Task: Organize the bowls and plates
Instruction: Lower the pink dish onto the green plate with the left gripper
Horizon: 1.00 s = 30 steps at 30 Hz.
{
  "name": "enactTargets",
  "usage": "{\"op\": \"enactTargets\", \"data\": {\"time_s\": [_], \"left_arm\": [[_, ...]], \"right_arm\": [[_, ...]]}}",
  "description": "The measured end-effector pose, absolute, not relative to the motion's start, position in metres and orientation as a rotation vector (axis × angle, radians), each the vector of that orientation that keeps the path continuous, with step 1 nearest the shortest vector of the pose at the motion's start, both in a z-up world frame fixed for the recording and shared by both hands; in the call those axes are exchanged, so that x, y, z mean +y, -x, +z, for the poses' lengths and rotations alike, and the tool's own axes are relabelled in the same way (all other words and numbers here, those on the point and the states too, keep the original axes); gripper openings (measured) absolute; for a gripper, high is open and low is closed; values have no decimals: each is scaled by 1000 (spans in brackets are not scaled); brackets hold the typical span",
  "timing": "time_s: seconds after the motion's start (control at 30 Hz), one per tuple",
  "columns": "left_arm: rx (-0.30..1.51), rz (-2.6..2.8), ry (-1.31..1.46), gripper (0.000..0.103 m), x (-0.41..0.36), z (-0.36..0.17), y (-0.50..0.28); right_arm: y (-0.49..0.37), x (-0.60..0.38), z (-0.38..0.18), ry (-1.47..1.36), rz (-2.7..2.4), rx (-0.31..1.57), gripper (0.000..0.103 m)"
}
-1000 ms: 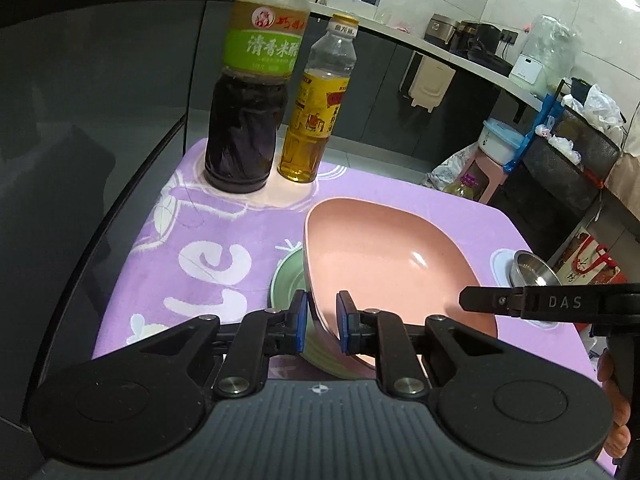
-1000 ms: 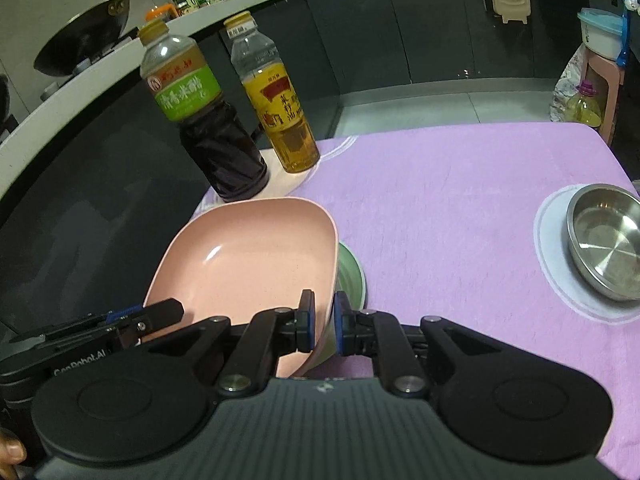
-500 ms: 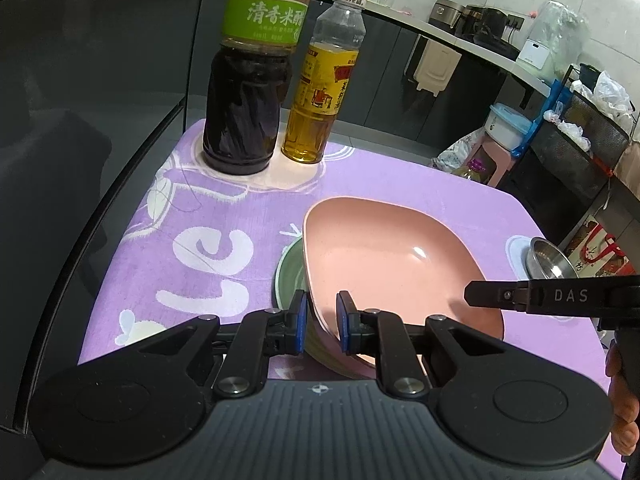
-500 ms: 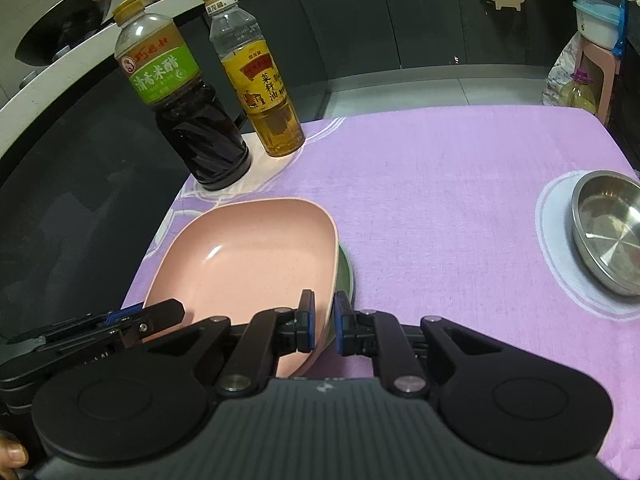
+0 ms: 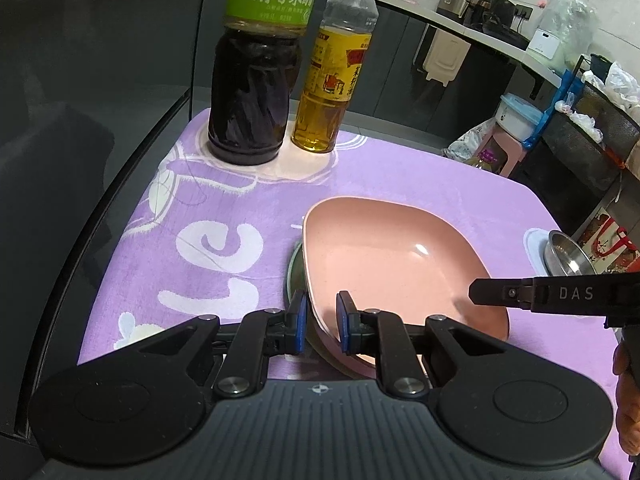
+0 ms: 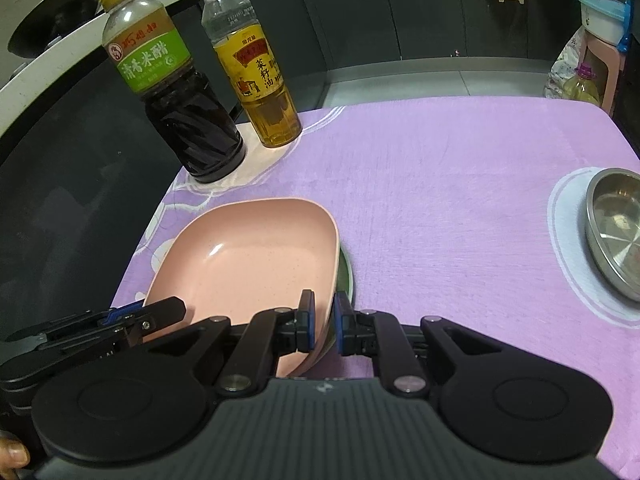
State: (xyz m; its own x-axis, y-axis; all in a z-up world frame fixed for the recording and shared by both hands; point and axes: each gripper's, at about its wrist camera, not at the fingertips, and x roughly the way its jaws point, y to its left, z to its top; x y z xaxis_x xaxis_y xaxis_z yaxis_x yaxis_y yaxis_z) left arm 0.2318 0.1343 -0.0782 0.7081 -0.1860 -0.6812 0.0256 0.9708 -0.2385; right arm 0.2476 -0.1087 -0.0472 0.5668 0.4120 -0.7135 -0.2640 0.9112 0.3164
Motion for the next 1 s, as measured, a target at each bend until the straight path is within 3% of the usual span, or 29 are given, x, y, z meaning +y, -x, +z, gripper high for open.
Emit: {"op": "enactTargets", "data": {"time_s": [1.0], "left_arm": [[722,-88,207,17,133,-48,-214]], "right_arm": [[-239,-133,-42,-233,380,858,12]]}}
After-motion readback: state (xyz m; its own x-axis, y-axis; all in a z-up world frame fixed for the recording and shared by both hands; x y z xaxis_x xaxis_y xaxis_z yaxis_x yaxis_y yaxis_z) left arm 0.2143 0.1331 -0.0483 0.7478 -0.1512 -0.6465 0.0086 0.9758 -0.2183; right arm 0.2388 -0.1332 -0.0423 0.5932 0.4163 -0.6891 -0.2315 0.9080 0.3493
